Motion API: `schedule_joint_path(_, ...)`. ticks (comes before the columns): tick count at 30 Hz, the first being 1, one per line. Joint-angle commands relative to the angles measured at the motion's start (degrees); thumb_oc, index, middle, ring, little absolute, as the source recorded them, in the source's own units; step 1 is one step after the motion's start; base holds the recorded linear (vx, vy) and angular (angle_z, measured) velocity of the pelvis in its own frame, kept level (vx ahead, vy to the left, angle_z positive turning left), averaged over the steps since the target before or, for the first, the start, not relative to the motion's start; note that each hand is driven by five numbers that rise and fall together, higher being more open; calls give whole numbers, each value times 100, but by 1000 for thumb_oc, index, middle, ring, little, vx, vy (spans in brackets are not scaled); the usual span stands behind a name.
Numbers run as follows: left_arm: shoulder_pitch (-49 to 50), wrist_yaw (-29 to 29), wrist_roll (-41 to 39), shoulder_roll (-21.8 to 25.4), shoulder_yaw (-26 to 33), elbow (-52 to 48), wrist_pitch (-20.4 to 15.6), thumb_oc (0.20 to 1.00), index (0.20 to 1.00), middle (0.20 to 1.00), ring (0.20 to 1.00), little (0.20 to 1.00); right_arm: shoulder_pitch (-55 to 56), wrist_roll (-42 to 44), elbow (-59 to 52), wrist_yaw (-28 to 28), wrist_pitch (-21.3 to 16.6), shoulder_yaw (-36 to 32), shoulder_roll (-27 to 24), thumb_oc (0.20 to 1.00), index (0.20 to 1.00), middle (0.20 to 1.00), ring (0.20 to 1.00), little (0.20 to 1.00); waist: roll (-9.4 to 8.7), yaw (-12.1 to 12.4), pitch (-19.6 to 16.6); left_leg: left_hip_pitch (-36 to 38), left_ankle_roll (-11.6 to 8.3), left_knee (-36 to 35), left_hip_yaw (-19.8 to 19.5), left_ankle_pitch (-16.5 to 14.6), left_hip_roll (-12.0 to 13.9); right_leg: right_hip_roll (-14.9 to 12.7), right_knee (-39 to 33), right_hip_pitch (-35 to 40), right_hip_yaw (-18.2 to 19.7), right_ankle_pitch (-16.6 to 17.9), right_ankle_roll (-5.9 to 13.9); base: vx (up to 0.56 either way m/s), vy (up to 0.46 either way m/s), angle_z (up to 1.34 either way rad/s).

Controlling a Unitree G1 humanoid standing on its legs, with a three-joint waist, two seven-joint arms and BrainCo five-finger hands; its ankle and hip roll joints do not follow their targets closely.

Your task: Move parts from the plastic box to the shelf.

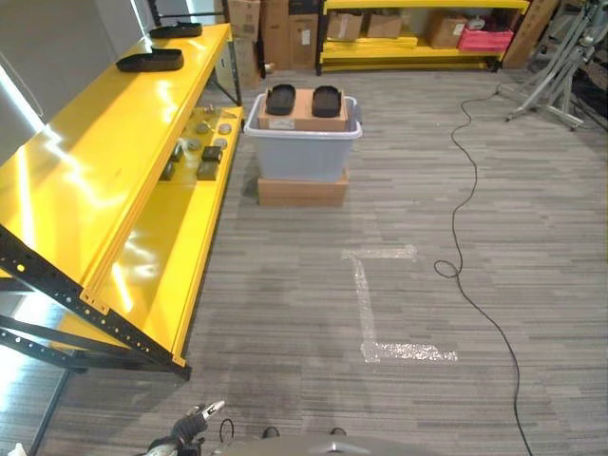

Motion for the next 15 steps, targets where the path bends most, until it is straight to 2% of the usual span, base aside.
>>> schedule_joint_path(1, -269, 34, 273, 66, 74, 289, -59, 1000, 1000, 1000, 1000, 1000, -146, 77, 246, 98, -12, 88, -23, 1000, 1000, 1000, 1000, 1000, -77, 32, -188, -214, -199, 180, 338, -328, 170, -277, 43, -89, -153, -134, 516, 0, 0, 0)
schedule_joint_path(15, -314, 199, 240, 38, 167, 407, -22, 1000, 1000, 1000, 1000, 1000, -150, 118, 284, 64, 123, 100, 20, 1000, 1000, 1000, 1000, 1000, -103, 28, -217, -197, -205, 182, 338, -317, 168, -267, 42, -79, -147, -117, 505, 0, 0, 0)
